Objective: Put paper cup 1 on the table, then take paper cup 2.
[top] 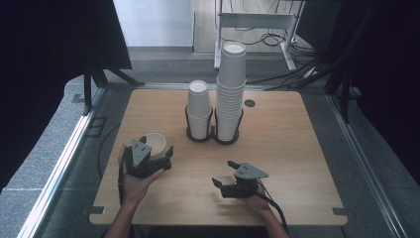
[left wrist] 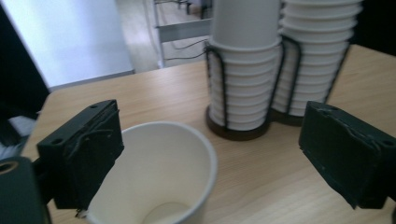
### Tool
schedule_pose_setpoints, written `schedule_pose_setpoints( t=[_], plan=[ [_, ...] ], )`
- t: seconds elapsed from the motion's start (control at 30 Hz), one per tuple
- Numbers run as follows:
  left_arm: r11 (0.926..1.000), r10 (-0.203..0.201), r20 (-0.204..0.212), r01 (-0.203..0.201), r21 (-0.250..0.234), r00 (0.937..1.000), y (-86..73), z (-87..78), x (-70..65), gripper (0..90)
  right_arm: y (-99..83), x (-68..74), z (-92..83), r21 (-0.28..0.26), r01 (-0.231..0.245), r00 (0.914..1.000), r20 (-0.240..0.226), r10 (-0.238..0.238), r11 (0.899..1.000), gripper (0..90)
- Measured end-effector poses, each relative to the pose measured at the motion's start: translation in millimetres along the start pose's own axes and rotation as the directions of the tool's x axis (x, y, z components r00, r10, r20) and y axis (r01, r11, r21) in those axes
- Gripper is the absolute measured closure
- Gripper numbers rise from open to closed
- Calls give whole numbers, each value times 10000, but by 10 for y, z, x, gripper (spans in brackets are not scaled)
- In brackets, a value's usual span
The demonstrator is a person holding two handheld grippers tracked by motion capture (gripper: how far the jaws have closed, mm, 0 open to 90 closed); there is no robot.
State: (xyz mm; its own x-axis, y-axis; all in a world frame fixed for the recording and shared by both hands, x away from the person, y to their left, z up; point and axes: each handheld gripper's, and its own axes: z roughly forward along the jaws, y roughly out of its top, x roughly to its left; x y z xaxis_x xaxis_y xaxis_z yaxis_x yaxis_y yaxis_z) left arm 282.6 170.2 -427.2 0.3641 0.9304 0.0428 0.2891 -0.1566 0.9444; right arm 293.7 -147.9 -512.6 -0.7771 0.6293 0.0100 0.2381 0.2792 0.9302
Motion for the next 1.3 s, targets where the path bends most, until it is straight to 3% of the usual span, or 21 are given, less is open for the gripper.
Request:
schedule_pose_setpoints(
  t=[0.07,0.27,0.4,0.47,0.7,0.77,0.8,0.83,0.93,0.97,1.0,1.3],
  plan=[
    [9999,129,421,-127,-49,9990,6,1,-53,87,2,-3,-3,-5,9,10000,8,-9,10000,148],
    [10000,-22,1114,18,36,9938,-3,29,-112,121,2,-8,-3,-40,5,10000,32,-5,10000,148],
    [10000,-9,1282,2,55,9917,-7,36,-149,139,2,-7,-4,-35,18,10000,48,-18,10000,148],
    [9999,-14,1584,-6,125,9874,-9,50,-186,142,4,-7,-6,-37,27,10000,43,-27,10000,148],
    [9995,-166,1965,110,294,9804,-29,84,-223,144,11,-20,-19,-96,30,10000,76,-29,9999,149],
    [9995,-204,2113,146,291,9772,-28,84,-235,145,13,-23,-23,-108,8,9999,108,-7,9999,149],
    [9993,-282,2327,214,317,9721,-26,84,-245,145,14,-27,-26,-113,7,9999,120,-5,9999,150],
    [9993,-282,2327,214,317,9721,-26,84,-245,146,14,-27,-26,-113,7,9999,120,-5,9999,150],
    [9984,-473,2679,368,440,9623,-27,103,-254,146,20,-34,-28,-131,3,9999,155,-1,9999,150],
    [9984,-473,2679,368,440,9623,-27,103,-254,145,20,-34,-28,-131,3,9999,155,-1,9999,150],
    [9978,-587,2825,474,464,9575,-21,116,-257,145,35,-44,-36,-201,-55,9998,213,59,9998,152],
    [9962,-722,3284,517,706,9418,72,275,-337,144,202,-177,-108,-735,-144,9983,555,185,9972,158]
  ],
)
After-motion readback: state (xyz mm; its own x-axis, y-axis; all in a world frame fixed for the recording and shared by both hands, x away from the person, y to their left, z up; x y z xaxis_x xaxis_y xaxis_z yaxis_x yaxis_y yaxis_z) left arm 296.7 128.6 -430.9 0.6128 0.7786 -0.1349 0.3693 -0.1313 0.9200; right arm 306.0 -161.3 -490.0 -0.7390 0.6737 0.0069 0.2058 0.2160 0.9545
